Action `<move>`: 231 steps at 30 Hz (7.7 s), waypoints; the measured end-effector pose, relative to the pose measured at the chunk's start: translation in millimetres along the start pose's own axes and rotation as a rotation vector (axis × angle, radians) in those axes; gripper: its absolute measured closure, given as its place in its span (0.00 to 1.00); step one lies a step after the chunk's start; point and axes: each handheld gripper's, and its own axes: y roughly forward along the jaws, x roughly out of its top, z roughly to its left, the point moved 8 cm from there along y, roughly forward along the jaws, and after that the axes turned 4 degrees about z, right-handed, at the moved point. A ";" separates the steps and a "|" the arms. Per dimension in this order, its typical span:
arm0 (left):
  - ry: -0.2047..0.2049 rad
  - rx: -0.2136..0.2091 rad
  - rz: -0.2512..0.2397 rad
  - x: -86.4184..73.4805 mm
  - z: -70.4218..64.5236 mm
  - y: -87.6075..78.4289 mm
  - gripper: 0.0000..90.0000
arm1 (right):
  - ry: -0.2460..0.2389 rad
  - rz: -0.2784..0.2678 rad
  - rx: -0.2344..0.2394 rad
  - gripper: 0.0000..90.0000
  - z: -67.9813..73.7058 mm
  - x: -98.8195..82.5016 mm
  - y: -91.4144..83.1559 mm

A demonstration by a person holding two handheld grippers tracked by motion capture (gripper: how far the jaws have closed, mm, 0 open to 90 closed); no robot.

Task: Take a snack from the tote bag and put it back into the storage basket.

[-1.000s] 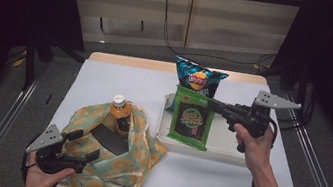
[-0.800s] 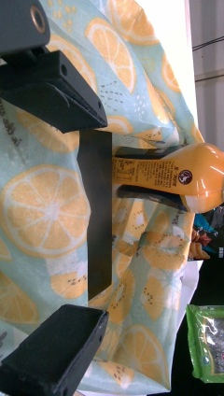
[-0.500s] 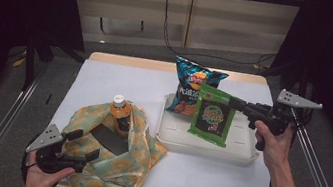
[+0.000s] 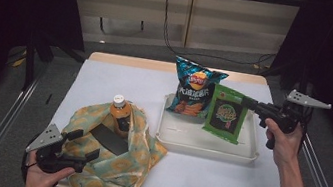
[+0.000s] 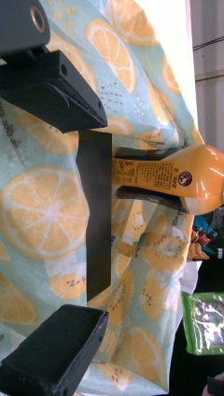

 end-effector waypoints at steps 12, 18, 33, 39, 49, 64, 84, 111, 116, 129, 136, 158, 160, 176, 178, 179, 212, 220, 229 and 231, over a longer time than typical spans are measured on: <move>-0.001 -0.001 0.002 -0.6 0.6 0.1 0.08 | 0.045 0.045 -0.077 0.98 -41.6 -21.4 9.7; 0.001 0.001 0.004 -0.6 0.8 0.9 0.08 | 0.062 0.064 -0.118 0.98 -58.8 -28.9 13.3; 0.000 0.004 0.003 -0.3 1.1 0.8 0.08 | 0.078 0.078 -0.161 0.97 -84.9 -26.7 25.3; -0.002 0.002 0.007 -0.8 1.2 1.3 0.08 | 0.087 0.105 -0.189 0.97 -96.1 -32.6 28.9; 0.002 -0.001 0.011 -1.0 0.4 3.2 0.08 | 0.110 0.123 -0.244 0.94 -114.6 -41.3 27.5; 0.001 -0.003 0.008 -0.8 0.2 3.0 0.08 | 0.141 0.133 -0.315 0.80 -131.9 -49.9 31.3; 0.005 -0.002 0.011 -0.8 0.8 3.4 0.08 | 0.117 0.119 -0.393 0.38 -120.8 -37.4 11.3; 0.011 0.006 0.005 -0.1 1.0 1.2 0.08 | 0.065 0.517 -0.084 1.00 -49.2 -115.2 39.9; 0.013 0.009 0.007 -0.1 1.4 1.5 0.08 | 0.070 0.582 -0.115 1.00 -57.3 -125.0 42.5; 0.013 0.005 0.006 0.0 0.9 1.8 0.08 | 0.082 0.619 -0.161 1.00 -72.1 -124.5 51.0; 0.009 0.007 0.007 -0.2 1.1 2.0 0.08 | 0.091 0.629 -0.191 1.00 -79.1 -121.4 54.2; 0.011 0.003 -0.004 1.1 -1.1 1.6 0.12 | 0.051 0.481 -0.154 0.79 -53.0 -97.0 46.7; 0.016 -0.001 -0.002 1.3 -1.7 1.4 0.13 | 0.037 0.453 -0.142 0.78 -44.7 -91.4 42.7; 0.036 -0.092 0.016 2.3 -18.9 4.9 0.40 | -0.061 0.345 -0.008 0.72 54.5 -83.0 26.9; 0.047 -0.117 0.027 1.8 -24.2 5.9 0.42 | -0.065 0.339 0.013 0.72 65.3 -83.3 28.7; 0.047 -0.121 0.030 1.9 -26.5 6.6 0.42 | -0.073 0.335 0.015 0.72 70.3 -83.7 29.7; 0.102 -0.241 0.089 -0.2 -68.7 25.6 0.46 | -0.135 0.313 0.249 0.41 194.5 -83.3 137.5; 0.115 -0.226 0.104 -3.6 -73.0 30.0 0.41 | -0.116 0.295 0.279 0.31 208.6 -70.2 165.1; 0.145 -0.225 0.128 -6.6 -77.0 34.3 0.39 | -0.121 0.335 0.324 0.20 236.7 -70.0 191.6; 0.154 -0.224 0.126 -6.7 -77.9 34.8 0.39 | -0.120 0.361 0.318 0.18 240.0 -75.3 197.5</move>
